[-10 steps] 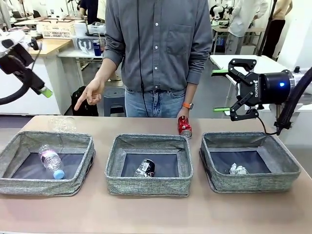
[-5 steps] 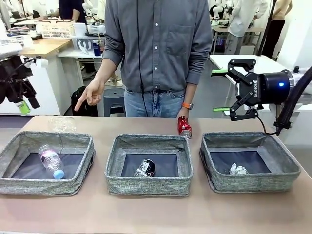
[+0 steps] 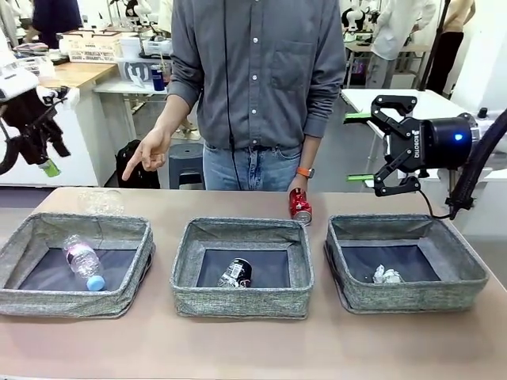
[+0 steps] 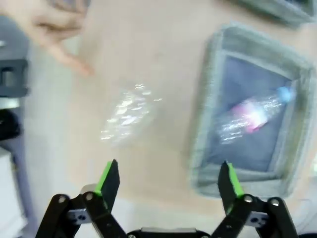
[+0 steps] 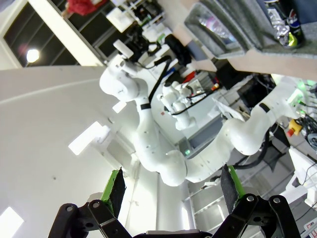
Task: Sort the waste into the appropriate baskets.
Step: Pick up the waste item pointed out by the person.
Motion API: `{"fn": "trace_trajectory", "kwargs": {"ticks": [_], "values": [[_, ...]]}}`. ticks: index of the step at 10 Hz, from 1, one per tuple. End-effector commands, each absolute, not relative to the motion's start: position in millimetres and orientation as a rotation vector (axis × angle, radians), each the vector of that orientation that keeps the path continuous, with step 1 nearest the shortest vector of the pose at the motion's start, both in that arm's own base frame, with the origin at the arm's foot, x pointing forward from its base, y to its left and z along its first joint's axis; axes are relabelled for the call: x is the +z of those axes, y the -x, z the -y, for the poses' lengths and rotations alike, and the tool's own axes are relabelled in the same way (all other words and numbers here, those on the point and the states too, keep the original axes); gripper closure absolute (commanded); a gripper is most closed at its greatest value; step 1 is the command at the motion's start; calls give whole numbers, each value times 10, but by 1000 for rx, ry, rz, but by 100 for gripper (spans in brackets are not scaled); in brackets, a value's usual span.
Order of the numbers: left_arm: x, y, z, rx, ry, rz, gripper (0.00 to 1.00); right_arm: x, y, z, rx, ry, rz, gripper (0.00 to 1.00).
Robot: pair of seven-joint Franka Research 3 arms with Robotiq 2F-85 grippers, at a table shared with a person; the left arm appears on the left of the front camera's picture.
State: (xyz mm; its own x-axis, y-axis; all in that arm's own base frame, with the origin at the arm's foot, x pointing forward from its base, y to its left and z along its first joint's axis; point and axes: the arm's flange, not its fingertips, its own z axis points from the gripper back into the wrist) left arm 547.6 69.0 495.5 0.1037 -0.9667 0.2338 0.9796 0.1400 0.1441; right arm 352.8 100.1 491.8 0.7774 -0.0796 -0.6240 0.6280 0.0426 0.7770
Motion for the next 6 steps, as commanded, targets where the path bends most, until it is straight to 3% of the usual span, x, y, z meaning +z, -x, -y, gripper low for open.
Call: {"fn": "trace_trajectory", "kwargs": {"ticks": [1, 2, 3, 4, 6], "values": [[4571, -5381, -826, -1481, -190, 471, 0, 4960, -3534, -1022, -576, -1456, -488, 0], [4511, -5420, -847, -1563, -196, 410, 0, 4960, -3534, -1022, -576, -1456, -488, 0], [4490, -5525, -864, -1580, 35, 333, 0, 4960, -3534, -1022, -576, -1456, -488, 0], [4720, -5506, -838, -1516, -176, 399, 0, 4960, -3534, -1022, -576, -1456, -488, 0], [4501, -5509, -836, -1549, -136, 380, 0, 4960, -3534, -1022, -576, -1456, -488, 0]]}}
